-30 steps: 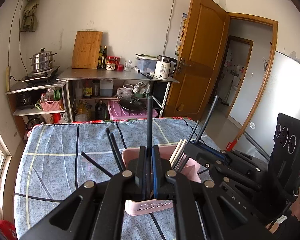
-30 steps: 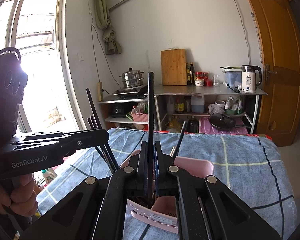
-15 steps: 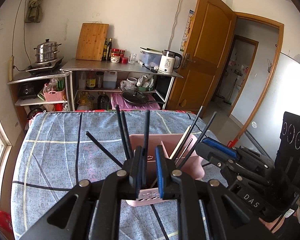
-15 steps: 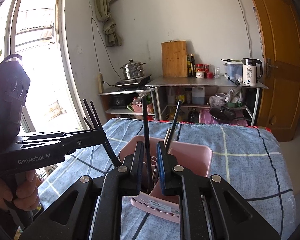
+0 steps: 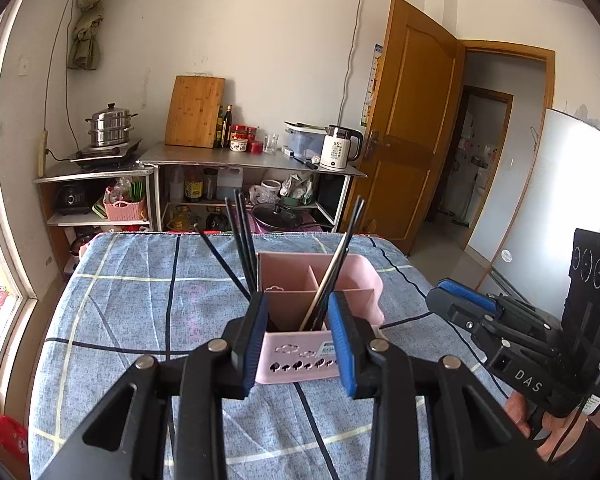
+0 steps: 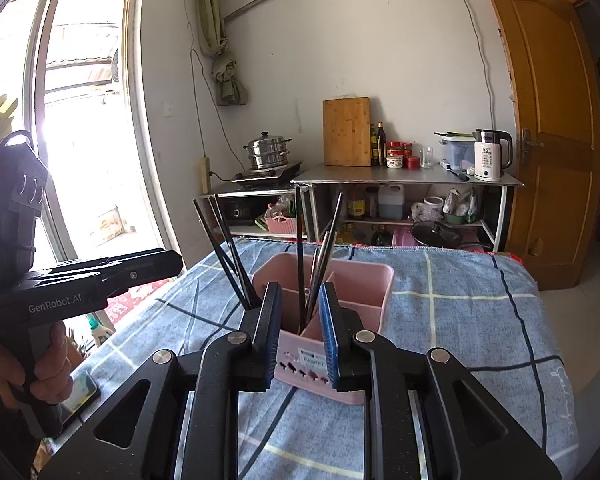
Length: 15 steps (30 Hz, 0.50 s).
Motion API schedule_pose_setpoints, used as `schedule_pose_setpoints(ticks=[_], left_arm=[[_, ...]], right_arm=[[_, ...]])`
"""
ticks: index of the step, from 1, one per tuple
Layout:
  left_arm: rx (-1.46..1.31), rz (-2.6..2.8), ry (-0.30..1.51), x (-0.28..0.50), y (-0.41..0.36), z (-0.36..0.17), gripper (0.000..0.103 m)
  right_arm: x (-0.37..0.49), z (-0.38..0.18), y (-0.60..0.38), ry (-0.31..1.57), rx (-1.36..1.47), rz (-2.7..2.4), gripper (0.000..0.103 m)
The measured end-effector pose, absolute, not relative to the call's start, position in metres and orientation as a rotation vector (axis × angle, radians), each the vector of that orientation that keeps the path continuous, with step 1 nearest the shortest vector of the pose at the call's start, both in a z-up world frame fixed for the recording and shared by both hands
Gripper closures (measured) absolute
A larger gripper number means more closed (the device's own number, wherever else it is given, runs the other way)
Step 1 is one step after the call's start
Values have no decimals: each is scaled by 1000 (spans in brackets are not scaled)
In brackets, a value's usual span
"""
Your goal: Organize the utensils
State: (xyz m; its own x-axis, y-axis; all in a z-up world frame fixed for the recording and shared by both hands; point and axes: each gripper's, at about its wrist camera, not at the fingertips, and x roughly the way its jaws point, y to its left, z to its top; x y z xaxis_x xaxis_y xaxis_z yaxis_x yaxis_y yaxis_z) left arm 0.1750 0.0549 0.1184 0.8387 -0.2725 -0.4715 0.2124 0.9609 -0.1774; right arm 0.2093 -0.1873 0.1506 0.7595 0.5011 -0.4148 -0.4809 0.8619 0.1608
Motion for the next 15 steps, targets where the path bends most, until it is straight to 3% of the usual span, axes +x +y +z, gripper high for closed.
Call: schedule_pose_setpoints(ticks=[15], left_arm=[[-86, -201, 521, 91, 28, 53, 67]], right_arm=[[120, 100, -217, 505, 45, 478, 75]])
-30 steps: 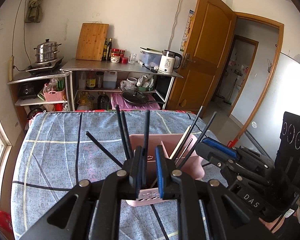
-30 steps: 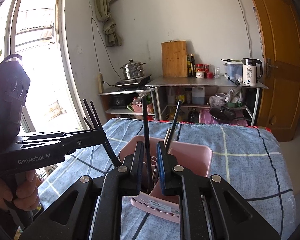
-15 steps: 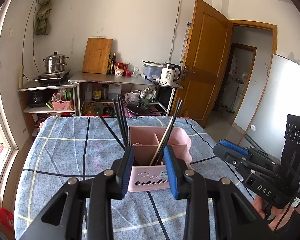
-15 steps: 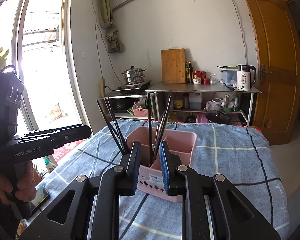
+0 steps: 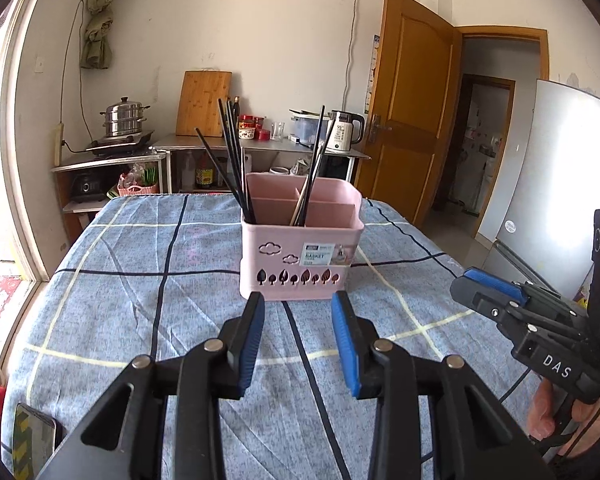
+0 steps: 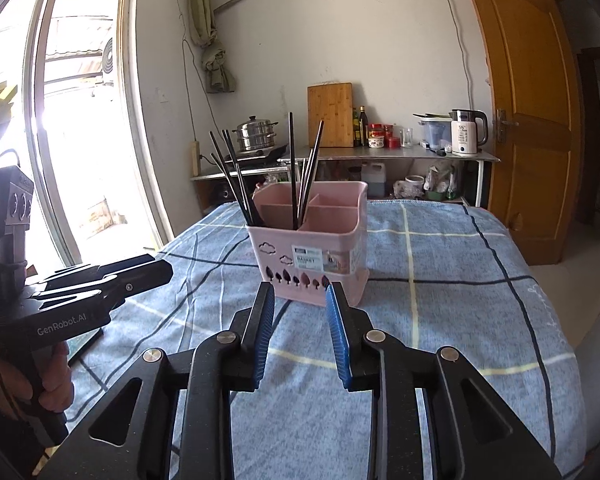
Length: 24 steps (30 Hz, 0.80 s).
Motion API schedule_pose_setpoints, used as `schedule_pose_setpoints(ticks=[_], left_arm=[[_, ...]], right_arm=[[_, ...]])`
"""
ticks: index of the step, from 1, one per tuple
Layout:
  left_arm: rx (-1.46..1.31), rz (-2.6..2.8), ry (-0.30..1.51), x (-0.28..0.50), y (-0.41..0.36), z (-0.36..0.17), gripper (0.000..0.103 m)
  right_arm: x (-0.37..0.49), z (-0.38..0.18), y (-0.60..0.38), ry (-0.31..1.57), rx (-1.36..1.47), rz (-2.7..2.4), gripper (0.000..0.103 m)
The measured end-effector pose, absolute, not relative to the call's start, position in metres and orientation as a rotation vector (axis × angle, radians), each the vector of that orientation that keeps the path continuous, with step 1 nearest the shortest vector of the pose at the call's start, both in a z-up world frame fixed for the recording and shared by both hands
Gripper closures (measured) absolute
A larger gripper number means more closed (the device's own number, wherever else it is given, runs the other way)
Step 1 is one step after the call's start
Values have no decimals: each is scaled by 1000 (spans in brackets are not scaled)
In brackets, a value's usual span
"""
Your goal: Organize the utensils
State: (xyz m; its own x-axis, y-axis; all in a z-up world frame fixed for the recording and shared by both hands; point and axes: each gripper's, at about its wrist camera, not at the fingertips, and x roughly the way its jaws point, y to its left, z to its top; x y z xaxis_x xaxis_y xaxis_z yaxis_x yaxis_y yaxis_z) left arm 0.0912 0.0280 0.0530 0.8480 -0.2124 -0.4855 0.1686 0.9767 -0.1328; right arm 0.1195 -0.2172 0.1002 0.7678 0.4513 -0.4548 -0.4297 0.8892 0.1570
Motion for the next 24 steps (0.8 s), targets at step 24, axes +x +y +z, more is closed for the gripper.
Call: schedule_pose_setpoints(ticks=[24], left_arm=[[-65, -189, 526, 45, 10, 19, 67]], right_arm=[[72, 69, -214, 520, -37, 416, 75]])
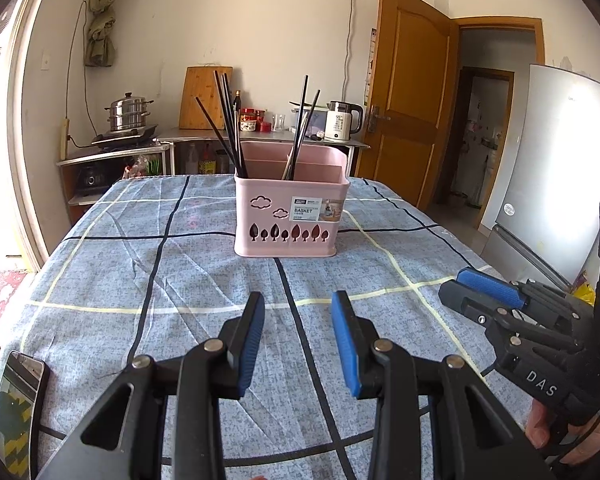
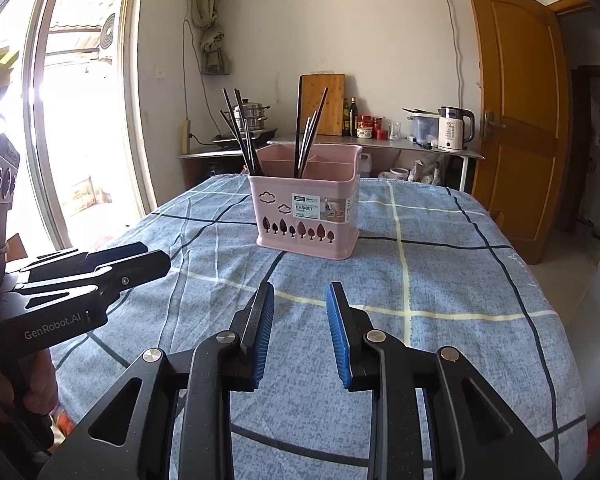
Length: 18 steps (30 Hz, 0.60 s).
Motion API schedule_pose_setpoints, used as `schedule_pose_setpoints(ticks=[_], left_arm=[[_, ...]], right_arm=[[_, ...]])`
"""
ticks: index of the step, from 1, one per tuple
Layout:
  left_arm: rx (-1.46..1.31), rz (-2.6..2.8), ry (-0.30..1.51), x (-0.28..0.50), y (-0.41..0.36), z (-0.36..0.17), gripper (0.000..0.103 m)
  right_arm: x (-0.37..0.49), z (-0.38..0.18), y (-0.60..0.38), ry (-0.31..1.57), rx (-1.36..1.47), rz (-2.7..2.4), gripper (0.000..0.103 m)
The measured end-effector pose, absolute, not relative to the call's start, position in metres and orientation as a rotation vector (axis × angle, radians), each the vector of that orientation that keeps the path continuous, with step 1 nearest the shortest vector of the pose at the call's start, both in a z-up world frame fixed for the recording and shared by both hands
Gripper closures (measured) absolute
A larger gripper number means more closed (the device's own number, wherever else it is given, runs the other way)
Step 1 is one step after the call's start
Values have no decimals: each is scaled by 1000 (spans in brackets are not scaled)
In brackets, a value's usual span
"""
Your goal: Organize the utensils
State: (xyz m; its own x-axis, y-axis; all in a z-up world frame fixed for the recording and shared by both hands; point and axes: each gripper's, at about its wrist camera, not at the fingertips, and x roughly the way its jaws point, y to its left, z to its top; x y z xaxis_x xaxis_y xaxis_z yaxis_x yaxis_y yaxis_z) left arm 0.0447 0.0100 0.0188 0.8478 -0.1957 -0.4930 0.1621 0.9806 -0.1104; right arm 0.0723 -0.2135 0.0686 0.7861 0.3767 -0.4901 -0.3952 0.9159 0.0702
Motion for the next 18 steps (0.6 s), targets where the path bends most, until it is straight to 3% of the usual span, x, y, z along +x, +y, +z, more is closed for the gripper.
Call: schedule_pose_setpoints(ticks=[18], left_arm=[[-56, -186, 529, 44, 7, 17, 67]], right_arm=[[71, 69, -213, 519, -40, 422, 75]])
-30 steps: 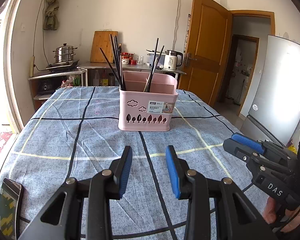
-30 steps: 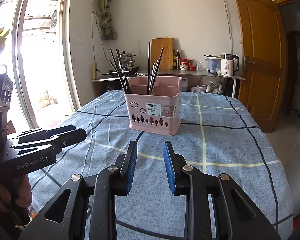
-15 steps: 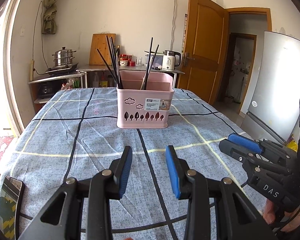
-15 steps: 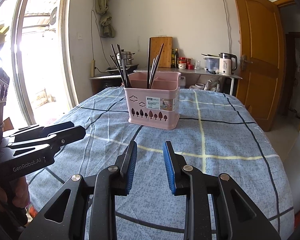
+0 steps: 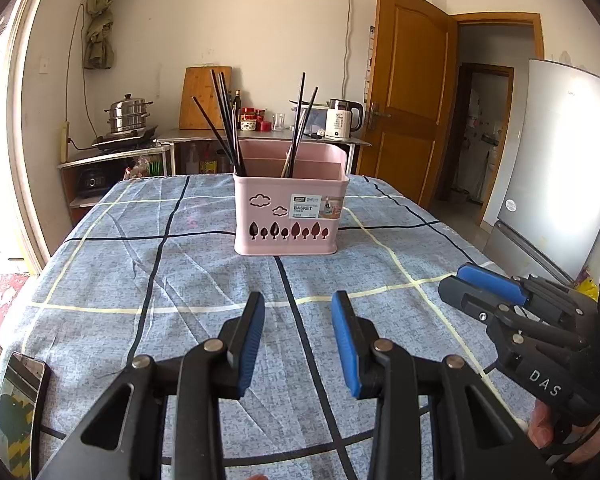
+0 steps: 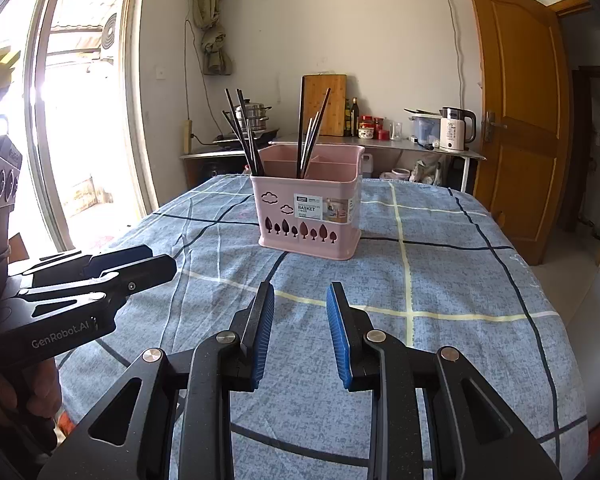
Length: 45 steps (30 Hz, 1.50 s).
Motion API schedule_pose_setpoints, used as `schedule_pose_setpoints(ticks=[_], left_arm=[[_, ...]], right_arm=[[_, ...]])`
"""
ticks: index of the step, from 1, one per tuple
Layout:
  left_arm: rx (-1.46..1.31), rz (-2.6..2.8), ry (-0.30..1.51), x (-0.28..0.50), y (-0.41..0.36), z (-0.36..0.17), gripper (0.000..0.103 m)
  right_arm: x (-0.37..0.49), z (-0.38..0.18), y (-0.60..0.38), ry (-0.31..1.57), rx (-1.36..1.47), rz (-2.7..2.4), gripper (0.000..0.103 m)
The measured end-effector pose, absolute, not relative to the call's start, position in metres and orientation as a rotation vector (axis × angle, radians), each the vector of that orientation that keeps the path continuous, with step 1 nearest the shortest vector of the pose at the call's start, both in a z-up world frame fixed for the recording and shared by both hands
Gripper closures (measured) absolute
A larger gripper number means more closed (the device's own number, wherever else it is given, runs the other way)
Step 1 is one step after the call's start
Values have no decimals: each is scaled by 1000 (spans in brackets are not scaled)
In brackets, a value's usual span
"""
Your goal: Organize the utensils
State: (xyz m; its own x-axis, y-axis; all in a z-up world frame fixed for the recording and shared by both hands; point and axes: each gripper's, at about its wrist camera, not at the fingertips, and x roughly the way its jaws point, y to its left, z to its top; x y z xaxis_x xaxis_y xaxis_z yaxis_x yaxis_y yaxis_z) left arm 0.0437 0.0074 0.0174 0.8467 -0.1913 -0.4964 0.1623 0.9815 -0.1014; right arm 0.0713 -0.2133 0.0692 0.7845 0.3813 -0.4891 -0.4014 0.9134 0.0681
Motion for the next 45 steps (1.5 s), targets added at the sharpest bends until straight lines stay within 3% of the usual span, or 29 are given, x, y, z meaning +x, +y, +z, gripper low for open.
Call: schedule_pose_setpoints(ticks=[45], left_arm=[[-47, -180, 532, 43, 6, 16, 65]], right_arm=[[71, 69, -209, 522, -44, 426, 75]])
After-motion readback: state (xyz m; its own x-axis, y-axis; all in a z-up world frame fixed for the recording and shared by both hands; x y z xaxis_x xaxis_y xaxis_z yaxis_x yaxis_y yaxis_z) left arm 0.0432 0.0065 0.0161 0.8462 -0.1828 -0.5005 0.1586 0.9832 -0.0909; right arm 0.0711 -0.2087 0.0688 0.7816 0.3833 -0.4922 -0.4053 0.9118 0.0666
